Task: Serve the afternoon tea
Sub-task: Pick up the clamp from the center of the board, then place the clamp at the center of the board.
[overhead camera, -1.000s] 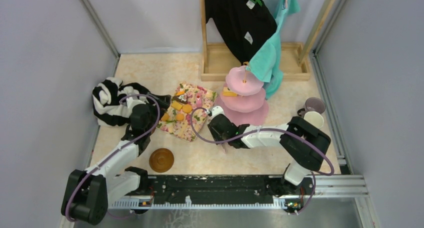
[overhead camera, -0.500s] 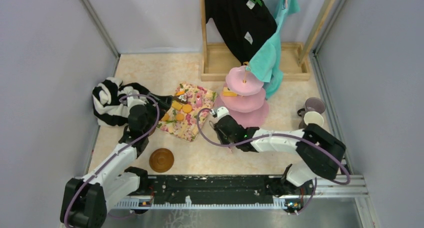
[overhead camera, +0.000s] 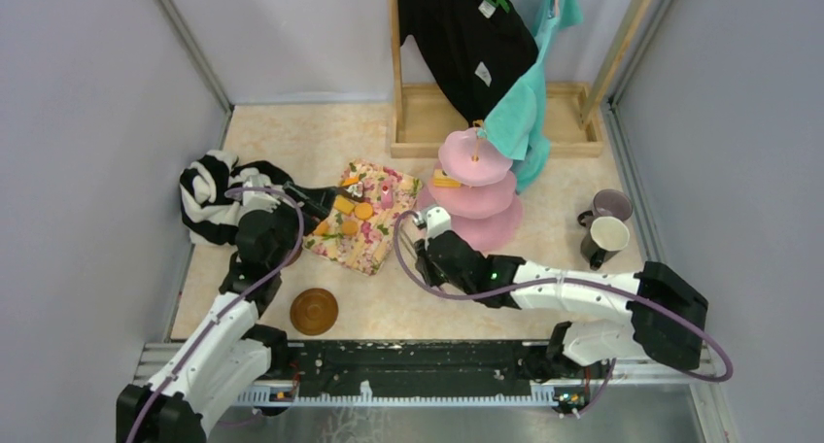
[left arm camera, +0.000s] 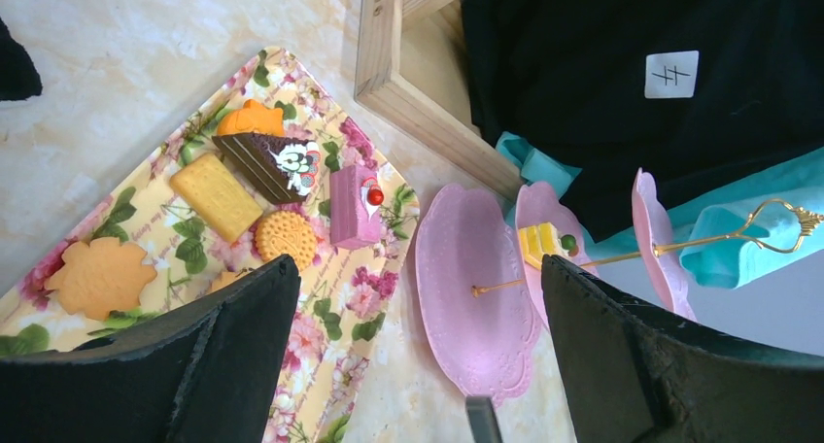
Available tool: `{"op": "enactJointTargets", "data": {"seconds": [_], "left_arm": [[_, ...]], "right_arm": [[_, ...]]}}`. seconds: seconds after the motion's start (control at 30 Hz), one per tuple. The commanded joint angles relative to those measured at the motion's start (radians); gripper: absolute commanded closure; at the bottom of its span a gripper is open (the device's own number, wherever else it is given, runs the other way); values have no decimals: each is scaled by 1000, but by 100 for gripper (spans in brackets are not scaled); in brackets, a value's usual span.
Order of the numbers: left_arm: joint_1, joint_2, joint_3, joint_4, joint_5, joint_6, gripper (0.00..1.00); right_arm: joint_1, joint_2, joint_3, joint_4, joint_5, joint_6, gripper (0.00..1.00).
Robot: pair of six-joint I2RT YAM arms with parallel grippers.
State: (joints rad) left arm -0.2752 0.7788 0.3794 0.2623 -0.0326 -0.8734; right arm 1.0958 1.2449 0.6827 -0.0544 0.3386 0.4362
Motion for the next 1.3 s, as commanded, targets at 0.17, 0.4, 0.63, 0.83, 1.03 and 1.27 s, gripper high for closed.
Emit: {"op": "enactJointTargets", "data": {"seconds": [0.17,0.4,0.63,0.83,1.03,1.27], "left_arm": [[-7,-65,49,-56,29,49,1],[-7,-69,38,-42,27,48,1],[-7,-57,33,-25,29,36,1],[-7,-45,24,-4,16,37,1],[-7,-43,19,-11,-27,-4,1],[-7,-175,10,-145,-255,-99,1]], "right_arm": [[74,-39,51,-118,-169,-298,84],[91,-21,55,-130,-281,-360,82],[116,121,83,-147,-142,-403,81],[121,111,67,-101,-163,-442,81],[145,135,65,-46,-194,-463,80],[184,254,127,-9,-232,-486,79]]}}
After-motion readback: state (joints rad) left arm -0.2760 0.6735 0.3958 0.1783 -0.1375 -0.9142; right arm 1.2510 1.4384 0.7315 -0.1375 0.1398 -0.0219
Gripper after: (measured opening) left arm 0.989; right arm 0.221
